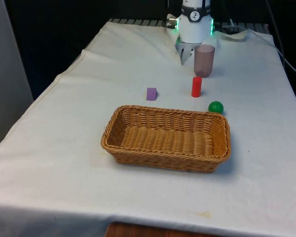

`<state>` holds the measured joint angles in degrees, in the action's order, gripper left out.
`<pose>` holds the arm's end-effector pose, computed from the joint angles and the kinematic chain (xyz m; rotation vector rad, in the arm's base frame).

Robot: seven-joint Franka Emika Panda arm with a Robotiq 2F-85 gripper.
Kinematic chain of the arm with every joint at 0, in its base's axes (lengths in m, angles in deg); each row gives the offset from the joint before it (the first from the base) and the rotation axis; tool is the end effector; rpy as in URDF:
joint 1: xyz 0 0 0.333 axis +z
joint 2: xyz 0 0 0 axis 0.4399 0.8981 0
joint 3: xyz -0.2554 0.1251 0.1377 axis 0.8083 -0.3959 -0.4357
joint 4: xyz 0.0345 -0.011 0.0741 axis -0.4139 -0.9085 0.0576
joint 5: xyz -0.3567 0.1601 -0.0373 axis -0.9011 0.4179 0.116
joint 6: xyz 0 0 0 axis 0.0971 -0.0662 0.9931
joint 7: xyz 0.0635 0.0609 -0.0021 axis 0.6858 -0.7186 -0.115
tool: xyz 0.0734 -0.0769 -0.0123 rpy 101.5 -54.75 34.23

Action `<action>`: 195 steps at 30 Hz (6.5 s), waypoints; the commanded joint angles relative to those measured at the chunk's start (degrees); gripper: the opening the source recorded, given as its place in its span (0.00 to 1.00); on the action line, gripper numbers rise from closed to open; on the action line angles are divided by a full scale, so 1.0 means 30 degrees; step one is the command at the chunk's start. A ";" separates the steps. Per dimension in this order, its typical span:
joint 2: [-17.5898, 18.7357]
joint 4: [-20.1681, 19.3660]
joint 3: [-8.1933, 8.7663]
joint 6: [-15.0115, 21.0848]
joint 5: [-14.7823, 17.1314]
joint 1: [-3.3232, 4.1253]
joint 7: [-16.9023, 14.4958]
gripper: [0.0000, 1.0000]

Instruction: Pick up the triangular block and place it into the basket.

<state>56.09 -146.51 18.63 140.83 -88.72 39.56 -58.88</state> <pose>0.5015 -0.0183 0.4330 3.1296 0.0649 0.0007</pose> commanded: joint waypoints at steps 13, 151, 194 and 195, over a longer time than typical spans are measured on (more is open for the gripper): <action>0.0210 -0.2368 0.0879 0.3075 -0.0267 -0.0076 -0.0439 1.00; 0.9167 -0.5004 0.2922 1.5393 0.2941 -0.0401 -0.3476 0.33; 0.5997 -0.0611 0.2502 0.8881 0.2464 -0.0038 -0.2597 0.33; 0.5901 -0.0726 0.2502 0.9015 0.2445 -0.0095 -0.2693 0.33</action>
<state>74.14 -148.12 25.96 167.64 -81.39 39.27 -66.79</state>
